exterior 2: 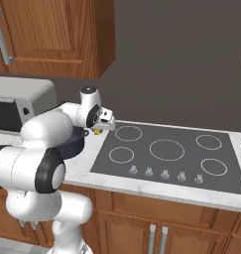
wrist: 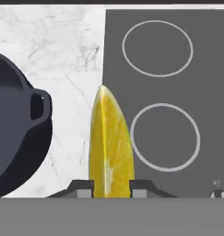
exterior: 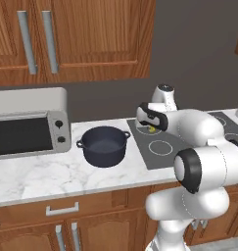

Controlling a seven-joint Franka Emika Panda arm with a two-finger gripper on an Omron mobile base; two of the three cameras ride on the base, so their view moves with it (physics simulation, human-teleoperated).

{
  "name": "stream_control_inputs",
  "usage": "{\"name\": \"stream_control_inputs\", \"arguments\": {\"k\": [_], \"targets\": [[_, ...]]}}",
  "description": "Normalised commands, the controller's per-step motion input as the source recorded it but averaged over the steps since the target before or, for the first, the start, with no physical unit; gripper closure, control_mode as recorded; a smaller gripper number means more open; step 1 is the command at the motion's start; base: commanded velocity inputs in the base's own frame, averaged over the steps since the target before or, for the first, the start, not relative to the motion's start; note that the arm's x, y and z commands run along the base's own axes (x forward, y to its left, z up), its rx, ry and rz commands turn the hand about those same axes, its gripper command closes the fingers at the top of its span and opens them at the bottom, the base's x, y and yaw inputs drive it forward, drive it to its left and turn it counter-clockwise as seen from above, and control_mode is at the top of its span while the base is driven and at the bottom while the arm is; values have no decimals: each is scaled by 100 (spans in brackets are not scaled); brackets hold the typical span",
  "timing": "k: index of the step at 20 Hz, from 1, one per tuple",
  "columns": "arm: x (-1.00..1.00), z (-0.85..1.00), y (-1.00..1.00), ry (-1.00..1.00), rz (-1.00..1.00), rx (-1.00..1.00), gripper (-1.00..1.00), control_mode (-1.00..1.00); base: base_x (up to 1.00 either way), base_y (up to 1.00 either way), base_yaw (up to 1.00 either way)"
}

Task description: Turn on the sink faucet. Then move the lemon wedge from the counter to the sink. Turn off the sink. Move the vegetable from the sink to the pot next to the stove. Finally move the pot to the front left burner.

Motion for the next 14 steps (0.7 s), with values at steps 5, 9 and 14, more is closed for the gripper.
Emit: {"name": "stream_control_inputs", "arguments": {"k": [5,9,14], "targets": [[0,0,0,0,0,0,100,100,34,8,0],[0,0,0,0,0,0,100,100,39,0,0],[0,0,0,0,0,0,100,100,41,4,0]]}}
